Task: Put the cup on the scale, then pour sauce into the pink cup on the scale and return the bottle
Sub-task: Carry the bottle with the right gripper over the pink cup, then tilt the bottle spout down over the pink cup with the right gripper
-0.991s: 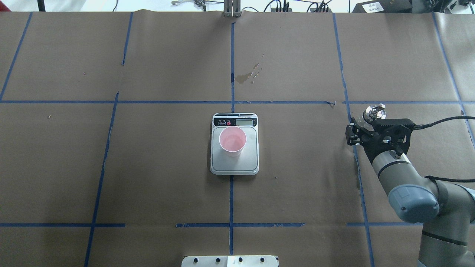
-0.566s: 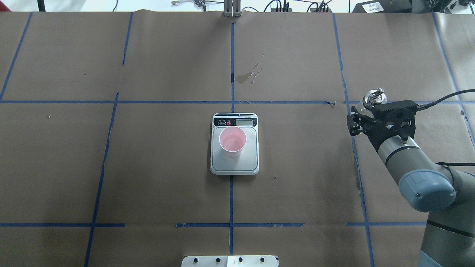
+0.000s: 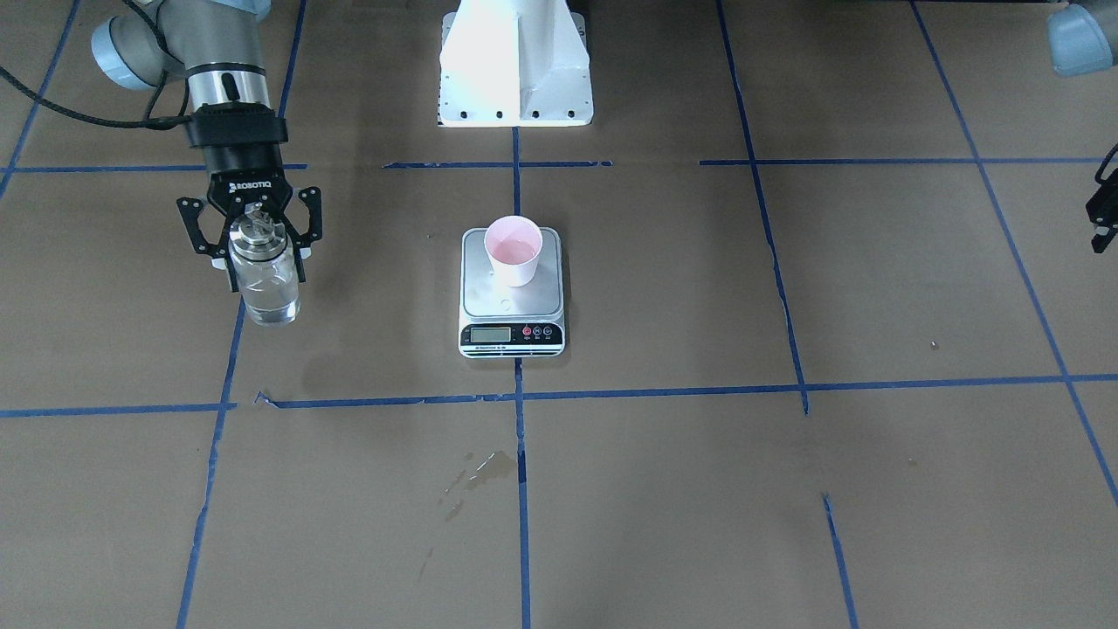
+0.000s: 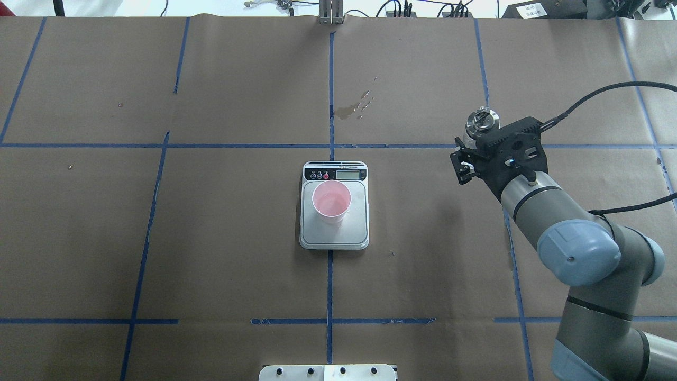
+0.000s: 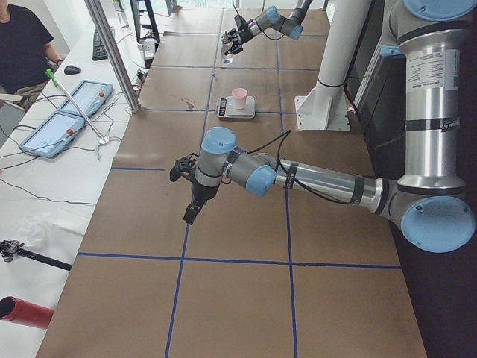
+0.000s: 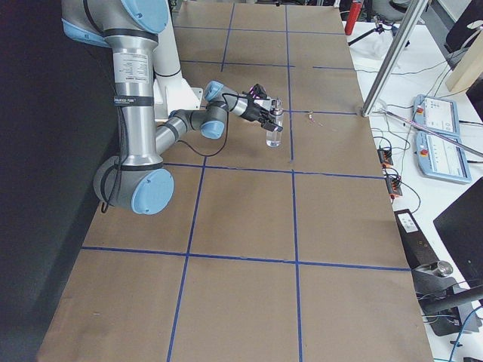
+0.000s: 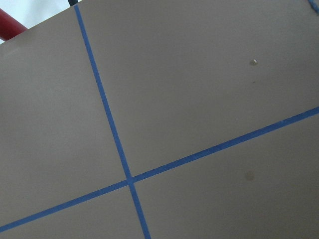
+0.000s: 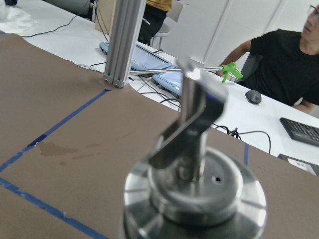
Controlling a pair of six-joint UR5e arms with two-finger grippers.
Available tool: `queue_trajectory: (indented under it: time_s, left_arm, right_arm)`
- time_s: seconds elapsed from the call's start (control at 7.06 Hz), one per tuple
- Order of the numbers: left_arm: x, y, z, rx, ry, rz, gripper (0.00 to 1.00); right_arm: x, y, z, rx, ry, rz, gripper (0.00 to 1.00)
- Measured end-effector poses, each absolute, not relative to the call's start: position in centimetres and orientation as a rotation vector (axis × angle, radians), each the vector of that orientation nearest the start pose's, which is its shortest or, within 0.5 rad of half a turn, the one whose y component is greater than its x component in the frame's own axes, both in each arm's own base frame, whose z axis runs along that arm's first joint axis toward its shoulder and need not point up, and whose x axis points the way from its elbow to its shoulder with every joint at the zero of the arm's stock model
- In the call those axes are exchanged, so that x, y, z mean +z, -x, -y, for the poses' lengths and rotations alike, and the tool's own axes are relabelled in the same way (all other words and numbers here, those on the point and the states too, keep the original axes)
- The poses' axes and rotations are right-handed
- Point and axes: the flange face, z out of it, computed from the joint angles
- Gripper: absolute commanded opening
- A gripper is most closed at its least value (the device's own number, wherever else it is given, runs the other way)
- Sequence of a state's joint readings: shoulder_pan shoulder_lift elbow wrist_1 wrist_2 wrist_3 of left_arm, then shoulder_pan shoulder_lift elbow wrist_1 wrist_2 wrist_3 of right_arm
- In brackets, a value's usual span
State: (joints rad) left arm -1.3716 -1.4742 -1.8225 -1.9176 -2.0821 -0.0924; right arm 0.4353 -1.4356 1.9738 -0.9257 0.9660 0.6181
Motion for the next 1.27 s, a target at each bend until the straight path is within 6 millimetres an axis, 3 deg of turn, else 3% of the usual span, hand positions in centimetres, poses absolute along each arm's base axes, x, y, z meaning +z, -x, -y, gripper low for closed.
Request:
queue_trajectory:
  time_s: [0.28, 0.57, 0.85, 1.27]
  left_arm:
    - [57.8, 1.5, 48.2, 0.272, -0.416, -0.535, 1.0]
    - [58.9, 2.7, 48.1, 0.297, -0.415, -0.519, 1.0]
    - [59.5, 3.4, 48.0, 0.308, -0.416, -0.509, 1.0]
    - [59.7, 4.0, 48.1, 0.302, -0.418, -0.506, 1.0]
  right_arm:
    - [29.7, 40.8, 39.1, -0.318, -1.182, 0.394, 0.0]
    - [26.9, 45.3, 37.6, -0.541, -1.197, 0.138, 0.0]
    - [26.4, 49.2, 34.6, -0.671, -1.224, -0.141, 0.0]
    - [25.8, 51.4, 33.7, -0.808, -1.201, -0.439, 0.0]
